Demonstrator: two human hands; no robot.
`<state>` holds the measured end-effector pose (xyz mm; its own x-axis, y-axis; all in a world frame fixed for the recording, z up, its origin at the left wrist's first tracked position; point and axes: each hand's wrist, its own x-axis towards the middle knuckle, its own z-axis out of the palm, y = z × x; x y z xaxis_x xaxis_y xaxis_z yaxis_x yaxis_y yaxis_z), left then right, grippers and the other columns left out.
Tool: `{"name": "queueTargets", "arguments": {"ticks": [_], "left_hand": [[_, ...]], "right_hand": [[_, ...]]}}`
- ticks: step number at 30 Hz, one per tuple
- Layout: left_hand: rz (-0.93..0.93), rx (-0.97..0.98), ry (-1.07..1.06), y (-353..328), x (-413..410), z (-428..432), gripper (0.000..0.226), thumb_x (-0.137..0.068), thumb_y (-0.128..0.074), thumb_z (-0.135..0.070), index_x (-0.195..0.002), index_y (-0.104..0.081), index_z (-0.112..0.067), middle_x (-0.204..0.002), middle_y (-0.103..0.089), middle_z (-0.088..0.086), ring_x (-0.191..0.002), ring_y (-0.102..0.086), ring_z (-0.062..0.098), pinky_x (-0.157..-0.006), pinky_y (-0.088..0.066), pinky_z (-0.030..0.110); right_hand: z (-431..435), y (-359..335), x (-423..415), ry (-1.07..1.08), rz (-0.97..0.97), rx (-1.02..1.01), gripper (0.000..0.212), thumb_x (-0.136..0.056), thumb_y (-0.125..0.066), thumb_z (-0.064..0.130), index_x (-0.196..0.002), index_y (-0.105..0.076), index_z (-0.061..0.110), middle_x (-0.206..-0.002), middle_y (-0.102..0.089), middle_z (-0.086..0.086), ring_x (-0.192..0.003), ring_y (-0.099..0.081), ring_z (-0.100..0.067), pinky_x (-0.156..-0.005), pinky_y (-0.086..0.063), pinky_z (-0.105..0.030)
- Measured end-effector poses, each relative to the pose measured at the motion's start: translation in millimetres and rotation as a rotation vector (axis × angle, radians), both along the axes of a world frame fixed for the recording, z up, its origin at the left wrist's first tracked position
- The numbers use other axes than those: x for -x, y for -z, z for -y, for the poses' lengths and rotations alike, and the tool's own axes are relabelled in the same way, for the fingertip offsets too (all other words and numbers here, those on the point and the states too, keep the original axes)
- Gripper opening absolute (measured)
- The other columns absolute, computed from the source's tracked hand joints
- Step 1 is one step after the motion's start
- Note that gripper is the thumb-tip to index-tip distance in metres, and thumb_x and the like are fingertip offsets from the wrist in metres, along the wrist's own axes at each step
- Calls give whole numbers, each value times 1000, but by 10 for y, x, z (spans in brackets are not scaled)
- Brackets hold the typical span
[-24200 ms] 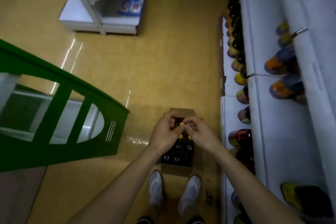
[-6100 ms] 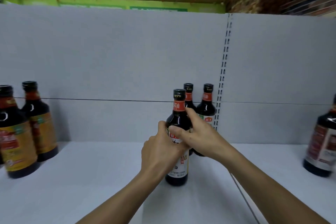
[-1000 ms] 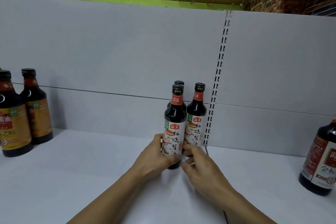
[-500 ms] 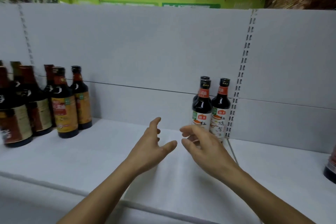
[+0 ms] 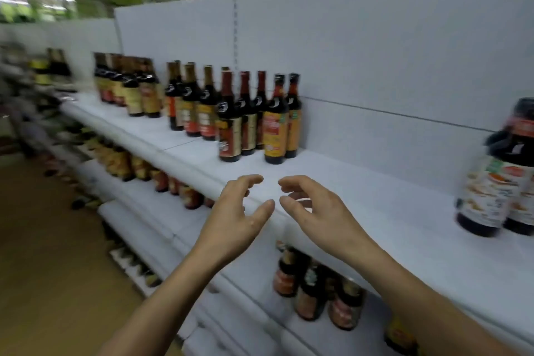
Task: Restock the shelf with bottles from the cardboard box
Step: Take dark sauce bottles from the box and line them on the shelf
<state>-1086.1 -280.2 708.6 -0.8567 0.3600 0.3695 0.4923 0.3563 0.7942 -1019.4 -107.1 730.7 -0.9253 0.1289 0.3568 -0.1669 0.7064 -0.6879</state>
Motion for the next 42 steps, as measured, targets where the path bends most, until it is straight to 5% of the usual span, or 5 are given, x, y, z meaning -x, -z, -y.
{"name": "queueTargets", "arguments": {"ticks": [12,24,29,36,42], "left_hand": [[255,33,-561,962,-195,1963,50,-94,-70,-35,-140,-52,-29,-137,-54,-7,-123,-55,6,-99,-50,27],[573,-6,-1008,2082,-905,2477,57,-96,-65,-42,-148,-45,-28,-145,-51,-5,-131,-51,12,-102,-47,30],[746,-20,-1042,2692,-1128,2481,57,-97,-65,-42,-148,-45,-26,-144,-52,0,-128,-53,14,-100,-50,31],[962,-92,-997,3836,-1284,2360,45,-98,-67,-27,-140,-52,-20,-119,-57,-10,-112,-57,7,-78,-43,3],[1146,-153,-933,4915,-1436,2196,57,-96,-68,-34,-147,-46,-23,-134,-56,1,-122,-58,16,-96,-55,34]], "right_hand": [[1893,1064,1026,-580,257,49,28,-98,-61,35,-126,-58,34,-119,-64,17,-109,-61,-1,-98,-54,-36],[2969,2387,1072,-1052,581,-109,37,-102,-55,39,-138,-54,28,-122,-60,12,-109,-58,-1,-95,-50,-26],[3090,3094,897,-1099,745,-127,37,-100,-58,33,-135,-57,21,-120,-64,5,-106,-60,-2,-97,-52,-30],[3016,4178,664,-1021,969,-194,32,-101,-58,26,-133,-57,20,-109,-62,9,-103,-62,-9,-85,-51,-21],[2828,5161,438,-913,1116,-306,37,-102,-57,30,-137,-55,20,-120,-61,3,-108,-60,-11,-88,-51,-26]]}}
